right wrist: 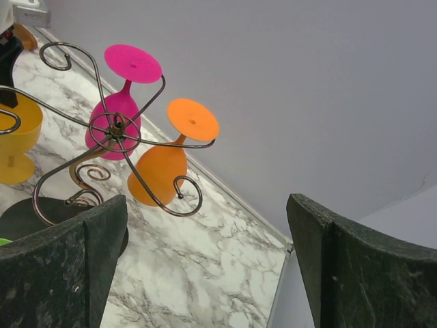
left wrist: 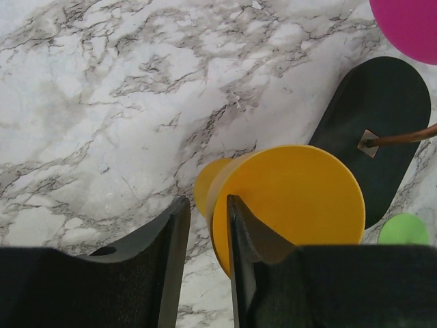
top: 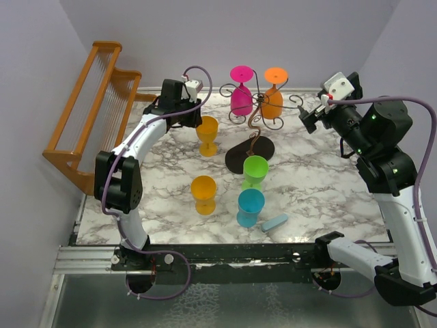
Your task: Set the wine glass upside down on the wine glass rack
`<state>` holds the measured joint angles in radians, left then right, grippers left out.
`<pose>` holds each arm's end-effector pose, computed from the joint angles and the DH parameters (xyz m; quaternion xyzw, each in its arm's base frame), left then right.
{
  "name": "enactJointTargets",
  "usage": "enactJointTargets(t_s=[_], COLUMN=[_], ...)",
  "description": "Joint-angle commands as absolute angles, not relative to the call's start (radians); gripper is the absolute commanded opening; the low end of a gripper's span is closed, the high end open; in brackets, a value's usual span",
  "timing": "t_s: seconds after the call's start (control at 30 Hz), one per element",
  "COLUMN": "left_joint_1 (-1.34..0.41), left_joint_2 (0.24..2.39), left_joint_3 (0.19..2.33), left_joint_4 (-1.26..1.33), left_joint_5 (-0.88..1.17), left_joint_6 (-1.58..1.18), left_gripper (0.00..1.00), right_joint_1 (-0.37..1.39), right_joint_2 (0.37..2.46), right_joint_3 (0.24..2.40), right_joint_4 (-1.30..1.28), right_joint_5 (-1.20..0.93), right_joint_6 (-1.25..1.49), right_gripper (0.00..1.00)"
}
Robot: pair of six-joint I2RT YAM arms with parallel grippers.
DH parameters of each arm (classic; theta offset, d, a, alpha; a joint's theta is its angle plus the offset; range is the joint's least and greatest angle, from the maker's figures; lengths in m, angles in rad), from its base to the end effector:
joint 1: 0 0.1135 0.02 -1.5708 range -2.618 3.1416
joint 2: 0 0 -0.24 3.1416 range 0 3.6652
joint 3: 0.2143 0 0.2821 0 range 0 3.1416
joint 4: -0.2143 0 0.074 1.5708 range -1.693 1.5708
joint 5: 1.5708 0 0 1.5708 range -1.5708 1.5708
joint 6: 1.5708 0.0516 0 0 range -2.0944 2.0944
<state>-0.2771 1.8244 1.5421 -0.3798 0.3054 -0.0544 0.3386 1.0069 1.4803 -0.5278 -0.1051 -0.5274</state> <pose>0.4371 -0.1404 0.2509 0.1650 0.8752 -0.2064 0.4053 0.2197 0.0831 0.4886 -0.3370 0.6430 -0.0268 0.6872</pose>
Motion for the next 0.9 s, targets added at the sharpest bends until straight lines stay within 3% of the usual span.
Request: enactJointTargets(t_s=[0.0,0.43,0.87], left_joint_1=[-0.282,-0.282,-0.272], left_joint_2=[1.834,1.803,1.529], left_joint_3=[1.576,1.595,1.483], left_joint_4=[-0.412,-0.461,-0.430], left_joint_5=[0.306,0.282,0.124], left_joint_6=[-0.039,0.020,0.143], left_gripper=[0.28,0.05,0.00], right_joint_1=[0.335,0.334,0.317], right_joint_2=[0.999,1.005,1.016], right_joint_3=[1.491,1.471,1.434], right_joint_4=[-0.540,-0.523,-0.508], right_joint_5=[-0.086,-0.068,-0.108], right_joint_6=[-0.512,-0.525,-0.557], right_gripper=[0.99,0.99,1.00])
